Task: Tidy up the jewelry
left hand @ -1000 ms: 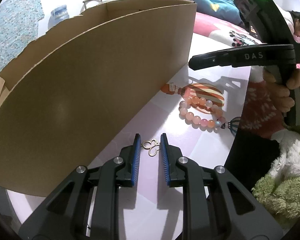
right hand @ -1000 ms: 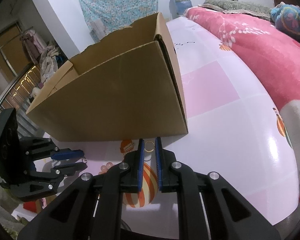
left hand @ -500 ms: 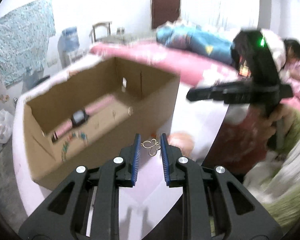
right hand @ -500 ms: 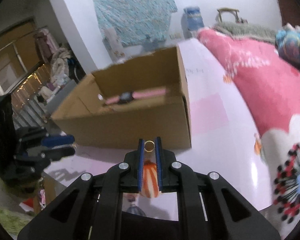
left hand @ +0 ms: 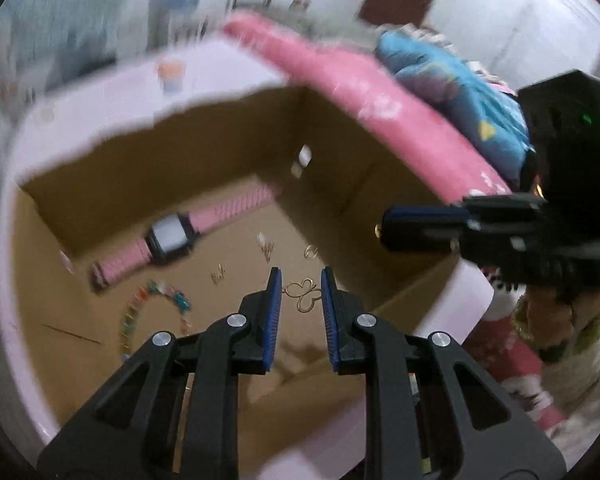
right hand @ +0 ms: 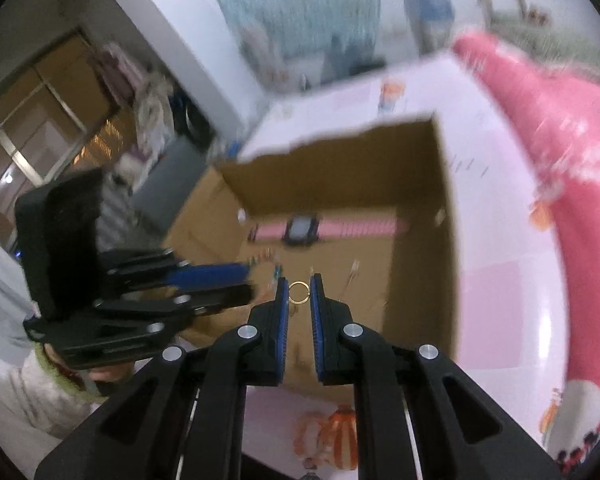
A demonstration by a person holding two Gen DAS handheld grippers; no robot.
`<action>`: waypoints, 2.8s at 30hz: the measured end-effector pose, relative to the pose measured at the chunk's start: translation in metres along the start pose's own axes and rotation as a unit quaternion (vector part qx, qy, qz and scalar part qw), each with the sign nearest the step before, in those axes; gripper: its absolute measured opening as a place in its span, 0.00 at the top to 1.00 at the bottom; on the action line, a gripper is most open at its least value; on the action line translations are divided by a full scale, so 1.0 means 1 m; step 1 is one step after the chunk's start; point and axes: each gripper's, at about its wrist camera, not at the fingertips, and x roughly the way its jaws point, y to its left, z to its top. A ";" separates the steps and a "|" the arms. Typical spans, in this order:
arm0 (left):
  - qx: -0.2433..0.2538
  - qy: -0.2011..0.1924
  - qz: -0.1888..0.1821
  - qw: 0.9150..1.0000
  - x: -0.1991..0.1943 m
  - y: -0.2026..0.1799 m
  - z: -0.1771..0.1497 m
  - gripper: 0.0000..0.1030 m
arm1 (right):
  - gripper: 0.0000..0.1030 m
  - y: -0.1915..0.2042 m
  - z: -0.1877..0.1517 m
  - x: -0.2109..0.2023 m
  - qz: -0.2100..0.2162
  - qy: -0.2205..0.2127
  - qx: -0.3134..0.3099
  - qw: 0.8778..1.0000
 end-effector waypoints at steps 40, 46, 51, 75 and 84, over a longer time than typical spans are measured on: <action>0.039 -0.153 0.064 0.985 -0.100 -0.024 -0.139 0.51 | 0.79 -0.010 -0.098 -0.074 0.004 -0.066 0.005 0.998; 0.019 -0.084 0.087 0.993 -0.046 -0.024 -0.167 0.51 | 0.79 -0.013 -0.130 -0.006 -0.041 0.014 0.037 0.998; 0.043 -0.075 0.118 0.989 -0.024 -0.032 -0.173 0.51 | 0.79 0.005 -0.133 0.029 -0.092 0.044 -0.022 0.995; 0.114 -0.111 0.083 0.984 0.039 -0.089 -0.124 0.73 | 0.90 -0.047 -0.130 0.007 -0.163 -0.029 0.047 0.985; 0.096 -0.088 0.109 0.985 0.068 -0.090 -0.111 0.83 | 0.90 -0.055 -0.137 0.001 -0.137 -0.038 0.053 0.988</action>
